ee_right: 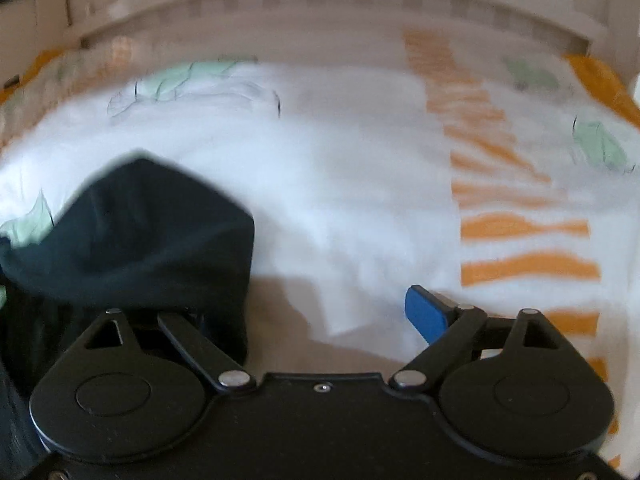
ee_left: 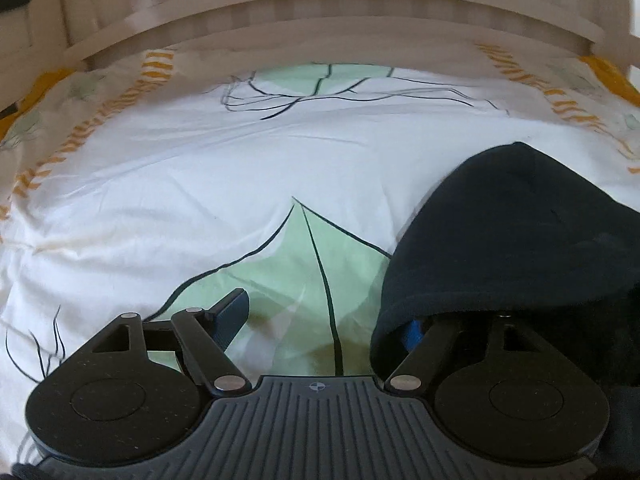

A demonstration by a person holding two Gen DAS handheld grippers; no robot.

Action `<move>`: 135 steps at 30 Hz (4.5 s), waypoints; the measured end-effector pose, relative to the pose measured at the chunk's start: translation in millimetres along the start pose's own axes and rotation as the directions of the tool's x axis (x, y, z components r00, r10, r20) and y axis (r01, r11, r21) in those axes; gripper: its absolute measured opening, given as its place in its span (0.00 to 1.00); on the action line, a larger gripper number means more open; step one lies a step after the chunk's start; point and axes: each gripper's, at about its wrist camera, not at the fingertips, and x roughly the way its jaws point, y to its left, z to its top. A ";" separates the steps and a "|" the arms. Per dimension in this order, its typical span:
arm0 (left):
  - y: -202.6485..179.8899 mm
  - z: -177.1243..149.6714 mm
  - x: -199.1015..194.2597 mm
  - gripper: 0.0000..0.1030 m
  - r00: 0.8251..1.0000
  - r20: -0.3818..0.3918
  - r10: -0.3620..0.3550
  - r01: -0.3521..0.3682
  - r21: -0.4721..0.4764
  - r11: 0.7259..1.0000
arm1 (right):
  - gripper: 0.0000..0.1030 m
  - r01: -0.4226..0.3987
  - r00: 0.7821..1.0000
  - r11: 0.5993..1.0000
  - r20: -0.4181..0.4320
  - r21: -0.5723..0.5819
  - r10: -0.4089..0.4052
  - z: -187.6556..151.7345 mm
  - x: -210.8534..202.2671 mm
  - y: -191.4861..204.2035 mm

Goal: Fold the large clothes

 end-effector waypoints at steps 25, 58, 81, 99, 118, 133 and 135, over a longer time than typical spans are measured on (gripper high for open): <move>-28.5 10.6 -23.7 0.71 0.994 0.019 -0.111 0.112 -0.076 0.991 | 0.47 -0.228 0.974 0.967 0.023 0.114 0.227 12.2 -12.5 28.5; -21.5 -30.9 2.2 0.95 0.995 0.069 -0.074 0.085 -0.169 0.982 | 0.68 -0.334 0.932 0.935 0.193 0.119 0.308 -22.3 -17.2 13.5; -20.9 -29.8 3.1 0.95 0.995 0.066 -0.072 0.083 -0.170 0.982 | 0.61 -0.264 0.962 0.949 0.029 -0.173 0.273 59.2 57.4 108.6; 1.1 -36.1 -113.6 0.88 0.957 0.065 -0.281 0.289 -0.198 0.937 | 0.16 -0.159 0.883 0.875 0.330 -0.458 0.333 10.4 -130.5 140.7; 9.8 -141.4 -223.4 0.89 0.896 -0.066 -0.439 0.413 -0.236 0.879 | 0.40 -0.233 0.926 0.709 0.071 -0.666 0.371 -196.9 -252.1 168.3; 14.2 -112.5 -185.1 0.89 0.875 -0.054 -0.481 0.404 -0.466 0.787 | 0.81 -0.344 0.938 0.921 0.026 0.184 0.345 -95.8 -213.6 86.4; 10.3 -110.3 -175.5 0.88 0.875 -0.066 -0.479 0.394 -0.477 0.786 | 0.81 -0.324 0.942 0.915 -0.004 0.240 0.335 -90.4 -195.8 85.5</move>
